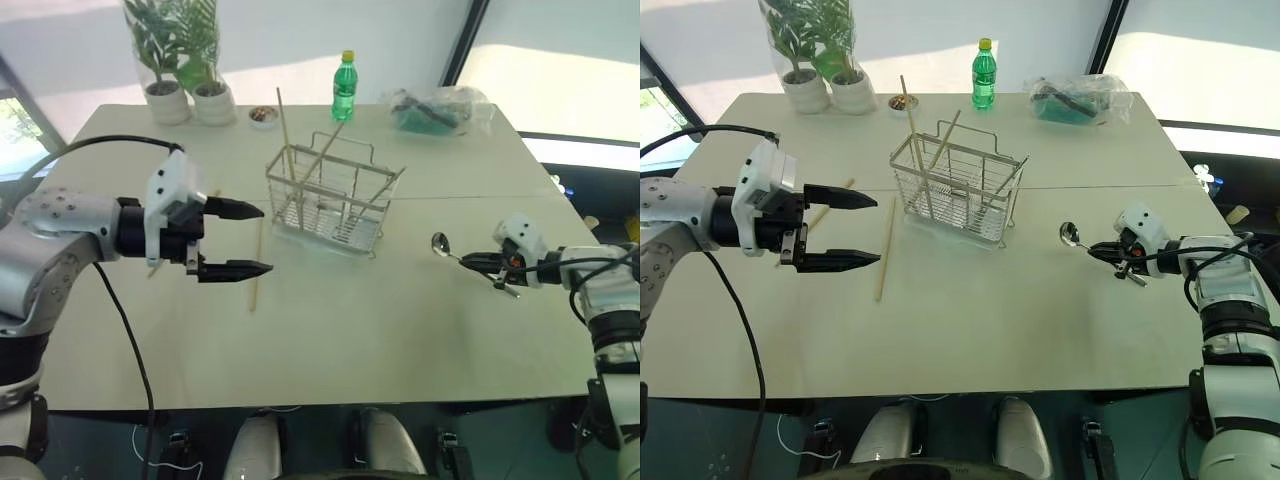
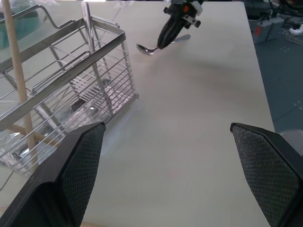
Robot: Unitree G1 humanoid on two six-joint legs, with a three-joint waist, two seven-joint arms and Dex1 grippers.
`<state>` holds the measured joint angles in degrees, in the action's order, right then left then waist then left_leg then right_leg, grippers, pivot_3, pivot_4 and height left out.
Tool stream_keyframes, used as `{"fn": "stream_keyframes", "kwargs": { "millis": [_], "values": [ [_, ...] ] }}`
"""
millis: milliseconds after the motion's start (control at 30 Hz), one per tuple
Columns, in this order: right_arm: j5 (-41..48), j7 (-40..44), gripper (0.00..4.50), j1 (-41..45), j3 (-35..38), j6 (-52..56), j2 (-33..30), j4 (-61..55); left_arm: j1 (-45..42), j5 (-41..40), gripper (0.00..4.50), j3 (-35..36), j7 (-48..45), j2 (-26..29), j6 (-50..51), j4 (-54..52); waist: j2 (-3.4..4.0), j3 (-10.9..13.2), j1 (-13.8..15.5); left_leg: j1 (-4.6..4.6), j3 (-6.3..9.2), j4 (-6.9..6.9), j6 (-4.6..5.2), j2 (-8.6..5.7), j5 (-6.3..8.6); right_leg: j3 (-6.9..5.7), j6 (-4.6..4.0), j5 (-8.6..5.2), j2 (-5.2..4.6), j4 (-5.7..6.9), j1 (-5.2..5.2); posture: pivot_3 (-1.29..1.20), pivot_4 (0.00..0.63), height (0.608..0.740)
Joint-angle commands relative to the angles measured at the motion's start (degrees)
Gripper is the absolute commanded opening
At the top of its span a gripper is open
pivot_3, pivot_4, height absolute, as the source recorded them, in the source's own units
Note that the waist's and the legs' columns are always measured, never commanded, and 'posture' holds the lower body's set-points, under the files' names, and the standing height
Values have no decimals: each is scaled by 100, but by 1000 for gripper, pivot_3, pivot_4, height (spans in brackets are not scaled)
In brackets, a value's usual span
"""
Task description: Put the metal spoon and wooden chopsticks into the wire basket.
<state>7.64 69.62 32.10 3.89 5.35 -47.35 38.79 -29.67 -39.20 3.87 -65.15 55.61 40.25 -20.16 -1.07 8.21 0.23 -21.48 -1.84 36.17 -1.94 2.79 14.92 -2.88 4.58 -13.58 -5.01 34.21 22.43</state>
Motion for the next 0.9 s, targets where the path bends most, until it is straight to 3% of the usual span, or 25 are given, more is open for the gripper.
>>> {"fn": "stream_keyframes", "kwargs": {
  "millis": [33, 200, 400, 567, 900],
  "values": [
    [963, -240, 71, -128, 763, 1201, -117, -1589, -64, -51, 4500, 326, 134, -47, -105, -15, 3, 2, -1, 0, 0, -1, 0, 0, 0, 0, 0, 0, 0, 2, 1, 0, 150, 717],
    [2219, -1085, 71, -74, 1386, 2960, 226, -3530, -50, -64, 4500, 330, 182, -134, -148, -8, 2, 2, 2, 1, 1, -3, 0, 3, 0, 0, 0, 0, 2, 4, 4, 0, 150, 717],
    [2941, -2662, 71, 1080, 1550, 3798, 1171, -4239, -145, -1, 4500, 293, 223, -248, -217, 104, 7, 5, -15, -2, -2, -1, 0, 3, 1, 2, -3, 0, 1, 3, 11, 0, 150, 717],
    [2504, -3568, 71, 1745, 1130, 3186, 2099, -4062, -222, 25, 4500, 295, 252, -295, -235, 184, 3, 2, 10, -11, 2, -12, 1, 3, 1, 1, -1, 1, 5, 5, 21, 0, 150, 717],
    [1848, -3915, 71, 1957, 511, 1897, 3056, -3084, -219, -88, 4500, 462, 422, -281, -113, 101, 1, 1, -2, -53, 5, -1, 1, 0, 0, 1, 11, 9, 3, 5, 49, 0, 150, 717]
  ]
}}
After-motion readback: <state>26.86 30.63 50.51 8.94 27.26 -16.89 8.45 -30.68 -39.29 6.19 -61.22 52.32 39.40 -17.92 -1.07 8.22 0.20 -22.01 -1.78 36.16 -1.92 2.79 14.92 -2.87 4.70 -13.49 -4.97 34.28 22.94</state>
